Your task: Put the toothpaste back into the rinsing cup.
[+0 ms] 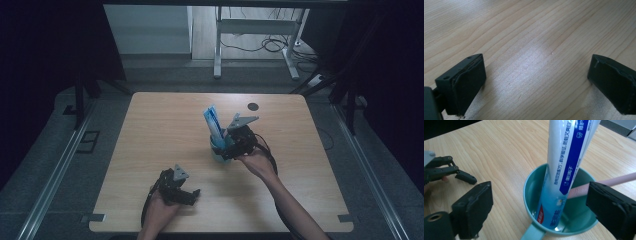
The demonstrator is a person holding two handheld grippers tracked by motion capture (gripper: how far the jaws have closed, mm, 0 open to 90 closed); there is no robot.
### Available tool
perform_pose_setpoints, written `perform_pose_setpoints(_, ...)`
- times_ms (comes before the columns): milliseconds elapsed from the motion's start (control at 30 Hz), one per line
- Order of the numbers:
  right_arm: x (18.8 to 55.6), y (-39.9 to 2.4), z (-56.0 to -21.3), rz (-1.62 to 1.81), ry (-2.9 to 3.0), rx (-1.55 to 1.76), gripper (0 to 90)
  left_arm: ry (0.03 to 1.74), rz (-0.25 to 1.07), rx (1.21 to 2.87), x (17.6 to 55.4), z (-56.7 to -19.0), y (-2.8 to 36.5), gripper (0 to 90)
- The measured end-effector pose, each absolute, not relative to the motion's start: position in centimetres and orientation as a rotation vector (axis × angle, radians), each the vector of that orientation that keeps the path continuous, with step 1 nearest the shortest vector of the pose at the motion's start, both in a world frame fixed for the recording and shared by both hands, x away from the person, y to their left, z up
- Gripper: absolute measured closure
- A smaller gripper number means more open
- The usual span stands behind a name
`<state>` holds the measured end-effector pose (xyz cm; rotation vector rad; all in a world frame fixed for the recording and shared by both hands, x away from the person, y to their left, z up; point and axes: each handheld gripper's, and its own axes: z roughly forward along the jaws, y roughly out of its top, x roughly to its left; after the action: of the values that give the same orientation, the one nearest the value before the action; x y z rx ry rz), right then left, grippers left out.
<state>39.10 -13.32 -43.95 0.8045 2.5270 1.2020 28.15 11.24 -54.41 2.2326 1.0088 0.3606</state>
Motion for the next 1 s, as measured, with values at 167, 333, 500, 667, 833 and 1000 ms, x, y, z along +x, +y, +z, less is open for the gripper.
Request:
perform_pose_setpoints(167, 38.8, -13.7, -43.9, 1.187, 2.535, 0.804, 3.2, 1.012, 0.361, 2.230, 28.1, -54.4, 11.2, 1.9)
perform_pose_setpoints(333, 38.4, -14.2, -43.8, 1.176, 2.535, 0.806, 0.0, 1.011, 0.361, 2.229, 28.1, -54.4, 11.2, 1.9)
perform_pose_setpoints(500, 38.0, -14.9, -43.6, 1.160, 2.538, 0.807, 0.0, 1.011, 0.361, 2.229, 28.1, -54.4, 11.2, 1.9)
perform_pose_setpoints(667, 37.7, -15.6, -43.7, 1.148, 2.533, 0.817, 0.0, 1.011, 0.360, 2.230, 28.1, -54.4, 11.2, 1.9)
perform_pose_setpoints(833, 37.3, -16.5, -43.9, 1.149, 2.524, 0.818, 0.0, 1.009, 0.359, 2.234, 28.1, -54.4, 11.2, 1.9)
perform_pose_setpoints(1000, 36.9, -17.5, -44.0, 1.152, 2.510, 0.833, 0.0, 1.010, 0.360, 2.233, 28.1, -54.4, 11.2, 1.9)
